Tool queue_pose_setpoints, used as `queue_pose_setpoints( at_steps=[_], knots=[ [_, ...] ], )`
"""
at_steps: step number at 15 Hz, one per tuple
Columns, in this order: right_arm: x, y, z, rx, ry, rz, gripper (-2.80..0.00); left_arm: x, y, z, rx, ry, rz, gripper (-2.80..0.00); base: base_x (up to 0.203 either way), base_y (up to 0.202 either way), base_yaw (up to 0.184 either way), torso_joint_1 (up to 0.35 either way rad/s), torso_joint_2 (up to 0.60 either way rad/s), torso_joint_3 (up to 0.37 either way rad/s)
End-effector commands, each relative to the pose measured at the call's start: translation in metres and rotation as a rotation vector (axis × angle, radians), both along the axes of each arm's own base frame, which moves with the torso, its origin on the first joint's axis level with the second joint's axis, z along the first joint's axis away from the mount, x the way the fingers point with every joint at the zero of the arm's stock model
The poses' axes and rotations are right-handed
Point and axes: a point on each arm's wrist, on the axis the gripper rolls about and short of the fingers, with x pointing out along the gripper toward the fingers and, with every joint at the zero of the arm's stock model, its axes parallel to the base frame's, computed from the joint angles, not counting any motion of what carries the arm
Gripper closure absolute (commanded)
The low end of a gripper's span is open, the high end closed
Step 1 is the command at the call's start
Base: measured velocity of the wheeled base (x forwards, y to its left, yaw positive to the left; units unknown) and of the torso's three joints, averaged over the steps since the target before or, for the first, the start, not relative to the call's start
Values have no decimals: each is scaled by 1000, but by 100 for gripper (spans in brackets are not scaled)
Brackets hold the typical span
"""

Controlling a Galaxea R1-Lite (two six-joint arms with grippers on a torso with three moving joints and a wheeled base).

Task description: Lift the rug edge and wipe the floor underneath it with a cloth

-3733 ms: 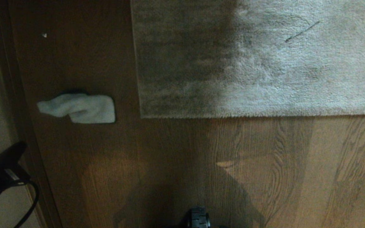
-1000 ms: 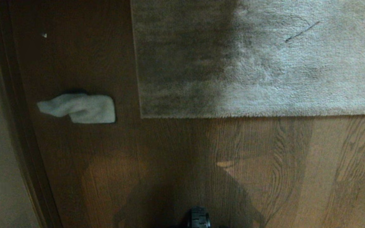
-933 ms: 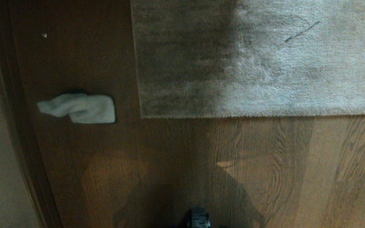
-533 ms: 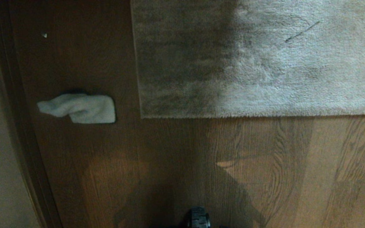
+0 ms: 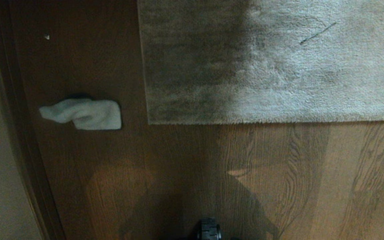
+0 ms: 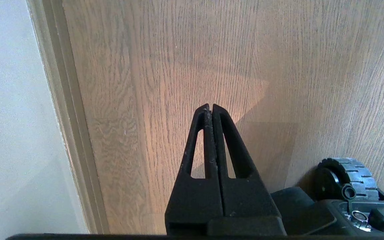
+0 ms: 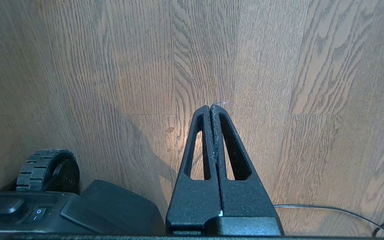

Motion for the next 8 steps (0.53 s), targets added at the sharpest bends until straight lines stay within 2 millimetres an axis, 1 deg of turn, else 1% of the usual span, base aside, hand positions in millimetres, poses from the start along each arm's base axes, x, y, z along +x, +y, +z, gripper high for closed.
queue_pose_setpoints(
  at_steps=[1,8],
  knots=[
    [0,0,0,0,1,0,0,0,0,0,-1,-3,2,0,0,0,0,0,0,0],
    [0,0,0,-2,1,0,0,0,0,0,-3,-3,3,0,0,0,0,0,0,0]
  ],
)
